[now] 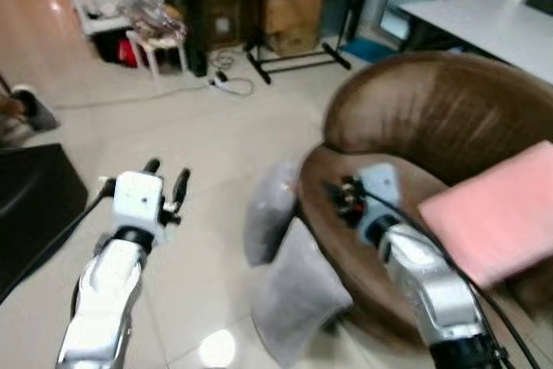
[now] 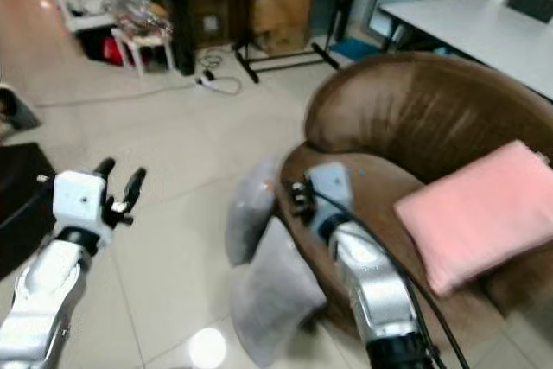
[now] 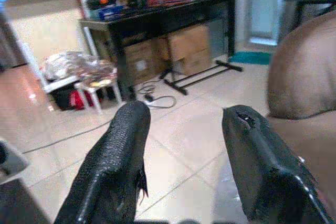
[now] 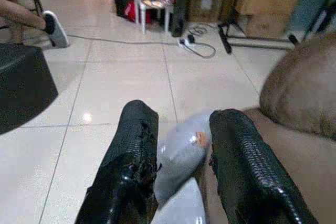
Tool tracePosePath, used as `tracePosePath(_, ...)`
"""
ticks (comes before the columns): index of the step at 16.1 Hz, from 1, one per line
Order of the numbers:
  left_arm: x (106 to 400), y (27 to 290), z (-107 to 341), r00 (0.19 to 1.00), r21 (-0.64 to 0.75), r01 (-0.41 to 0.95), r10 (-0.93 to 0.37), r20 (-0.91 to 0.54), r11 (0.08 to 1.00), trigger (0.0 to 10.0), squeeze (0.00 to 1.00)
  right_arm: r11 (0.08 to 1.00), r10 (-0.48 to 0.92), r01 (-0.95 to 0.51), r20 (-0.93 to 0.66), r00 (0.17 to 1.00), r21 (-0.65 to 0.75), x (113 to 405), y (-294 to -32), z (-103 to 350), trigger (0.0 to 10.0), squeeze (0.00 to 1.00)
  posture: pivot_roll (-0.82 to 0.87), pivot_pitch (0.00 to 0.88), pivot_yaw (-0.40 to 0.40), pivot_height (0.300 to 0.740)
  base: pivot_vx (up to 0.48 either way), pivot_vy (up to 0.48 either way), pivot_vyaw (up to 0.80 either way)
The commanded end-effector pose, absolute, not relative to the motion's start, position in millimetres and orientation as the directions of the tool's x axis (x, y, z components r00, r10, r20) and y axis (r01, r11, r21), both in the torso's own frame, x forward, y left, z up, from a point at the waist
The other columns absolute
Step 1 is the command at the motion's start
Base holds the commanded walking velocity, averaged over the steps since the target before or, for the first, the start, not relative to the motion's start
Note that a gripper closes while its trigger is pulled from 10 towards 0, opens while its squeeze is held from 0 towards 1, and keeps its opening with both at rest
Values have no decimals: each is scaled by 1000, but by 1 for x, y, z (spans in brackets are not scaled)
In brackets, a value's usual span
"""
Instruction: Move the pillow to the sofa from floor
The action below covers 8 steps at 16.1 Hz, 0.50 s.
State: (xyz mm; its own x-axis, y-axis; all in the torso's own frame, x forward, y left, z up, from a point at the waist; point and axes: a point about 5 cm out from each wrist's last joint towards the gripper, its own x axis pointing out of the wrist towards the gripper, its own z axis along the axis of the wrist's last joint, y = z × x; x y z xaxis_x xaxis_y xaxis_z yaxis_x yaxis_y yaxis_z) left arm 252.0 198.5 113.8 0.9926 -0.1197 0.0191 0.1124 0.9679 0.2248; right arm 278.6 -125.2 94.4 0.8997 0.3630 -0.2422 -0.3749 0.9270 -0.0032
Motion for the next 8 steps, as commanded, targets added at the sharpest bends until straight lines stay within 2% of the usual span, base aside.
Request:
tracePosePath(1, 254, 190, 116, 989, 218, 135, -146, 33, 967, 10000, 0, 938, 330, -346, -241, 913, -25, 278, -138, 95, 10000, 0, -60, 0, -46, 740, 285, 0, 0)
tracePosePath(8, 255, 190, 117, 988, 220, 140, -151, 32, 965, 10000, 0, 973, 226, -229, -242, 944, 16, 281, -146, 92, 10000, 0, -63, 0, -41, 740, 286, 0, 0)
